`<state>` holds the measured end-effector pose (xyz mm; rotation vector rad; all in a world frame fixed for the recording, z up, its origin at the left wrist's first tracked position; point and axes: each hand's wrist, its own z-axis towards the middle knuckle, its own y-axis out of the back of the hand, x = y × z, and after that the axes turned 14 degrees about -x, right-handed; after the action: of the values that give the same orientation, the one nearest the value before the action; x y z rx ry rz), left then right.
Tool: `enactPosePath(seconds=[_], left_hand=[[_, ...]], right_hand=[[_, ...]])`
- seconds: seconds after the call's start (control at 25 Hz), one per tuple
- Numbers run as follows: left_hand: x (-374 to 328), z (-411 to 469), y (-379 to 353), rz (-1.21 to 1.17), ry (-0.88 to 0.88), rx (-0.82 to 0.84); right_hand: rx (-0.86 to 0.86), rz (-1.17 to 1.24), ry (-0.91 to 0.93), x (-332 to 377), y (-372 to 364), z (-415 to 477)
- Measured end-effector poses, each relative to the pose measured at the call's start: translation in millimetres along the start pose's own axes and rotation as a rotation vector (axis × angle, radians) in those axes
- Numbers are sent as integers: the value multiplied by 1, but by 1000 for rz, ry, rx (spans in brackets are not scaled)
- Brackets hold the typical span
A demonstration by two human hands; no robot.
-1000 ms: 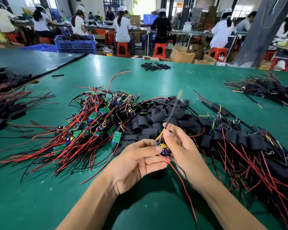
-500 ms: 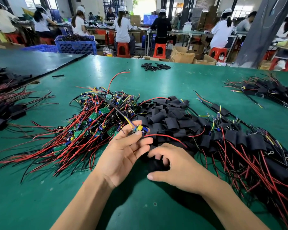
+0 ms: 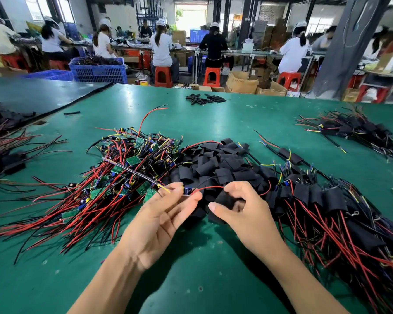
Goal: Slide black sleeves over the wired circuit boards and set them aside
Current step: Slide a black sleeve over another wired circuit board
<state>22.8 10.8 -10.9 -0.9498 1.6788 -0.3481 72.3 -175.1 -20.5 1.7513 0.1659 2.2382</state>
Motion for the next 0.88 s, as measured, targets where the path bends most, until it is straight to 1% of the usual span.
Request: enactPosePath(seconds=[0.28, 0.36, 0.44, 0.52, 0.6, 0.72, 0.88], left_hand=[[6, -2, 0, 33, 70, -23], [7, -2, 1, 86, 45, -35], [10, -3, 0, 205, -9, -52], [14, -3, -1, 251, -46, -42], [16, -4, -2, 235, -39, -23], [17, -4, -3, 226, 0, -21], [14, -6, -6, 188, 18, -39]], right_hand=[[46, 151, -3, 3, 0, 0], [85, 166, 19, 3, -4, -3], [110, 174, 54, 3, -8, -7], [124, 227, 34, 3, -12, -10], [133, 279, 23, 3, -17, -14], [152, 291, 49, 5, -20, -18], [258, 366, -28, 8, -14, -19]])
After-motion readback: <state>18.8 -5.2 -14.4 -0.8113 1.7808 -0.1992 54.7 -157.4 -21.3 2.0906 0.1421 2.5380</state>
